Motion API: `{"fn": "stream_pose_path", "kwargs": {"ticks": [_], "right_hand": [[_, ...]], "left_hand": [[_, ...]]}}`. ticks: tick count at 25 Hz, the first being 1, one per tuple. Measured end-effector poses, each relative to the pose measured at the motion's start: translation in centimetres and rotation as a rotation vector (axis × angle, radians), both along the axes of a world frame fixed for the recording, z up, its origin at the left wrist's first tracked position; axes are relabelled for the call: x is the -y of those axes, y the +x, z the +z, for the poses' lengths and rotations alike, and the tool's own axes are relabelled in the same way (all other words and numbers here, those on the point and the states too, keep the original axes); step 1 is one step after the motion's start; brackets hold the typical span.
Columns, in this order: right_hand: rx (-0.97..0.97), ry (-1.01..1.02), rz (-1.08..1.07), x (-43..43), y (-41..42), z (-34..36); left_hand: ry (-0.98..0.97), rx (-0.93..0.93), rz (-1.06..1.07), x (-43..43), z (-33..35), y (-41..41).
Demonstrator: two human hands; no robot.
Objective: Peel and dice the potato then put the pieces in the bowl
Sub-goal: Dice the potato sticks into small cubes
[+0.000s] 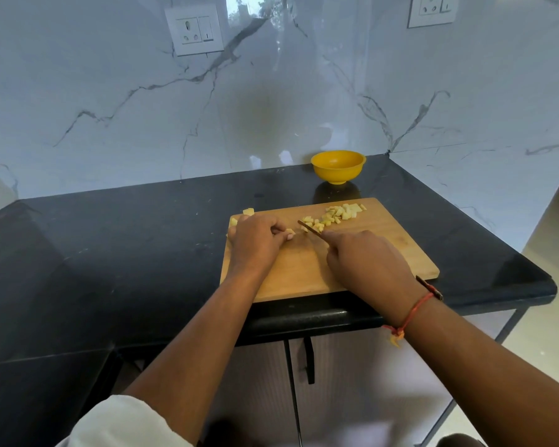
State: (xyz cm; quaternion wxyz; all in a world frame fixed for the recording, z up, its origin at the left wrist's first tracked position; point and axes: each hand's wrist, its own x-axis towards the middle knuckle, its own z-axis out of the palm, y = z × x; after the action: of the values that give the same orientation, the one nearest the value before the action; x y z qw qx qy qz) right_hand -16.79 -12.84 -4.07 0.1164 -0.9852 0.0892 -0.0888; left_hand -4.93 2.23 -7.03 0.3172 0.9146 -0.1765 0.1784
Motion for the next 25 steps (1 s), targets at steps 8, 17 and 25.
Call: {"fn": "stream_pose_path", "kwargs": {"ticks": [8, 17, 25], "right_hand": [[0.023, 0.094, 0.044, -1.8, 0.6, 0.6], [-0.025, 0.113, 0.033, -2.6, 2.4, 0.3], [-0.086, 0.187, 0.034, -2.6, 3.2, 1.1]], "left_hand": [[0.009, -0.043, -0.032, -0.3, -0.3, 0.3], [-0.032, -0.069, -0.052, -0.2, -0.3, 0.7], [-0.043, -0.06, -0.053, -0.1, -0.2, 0.5]]}}
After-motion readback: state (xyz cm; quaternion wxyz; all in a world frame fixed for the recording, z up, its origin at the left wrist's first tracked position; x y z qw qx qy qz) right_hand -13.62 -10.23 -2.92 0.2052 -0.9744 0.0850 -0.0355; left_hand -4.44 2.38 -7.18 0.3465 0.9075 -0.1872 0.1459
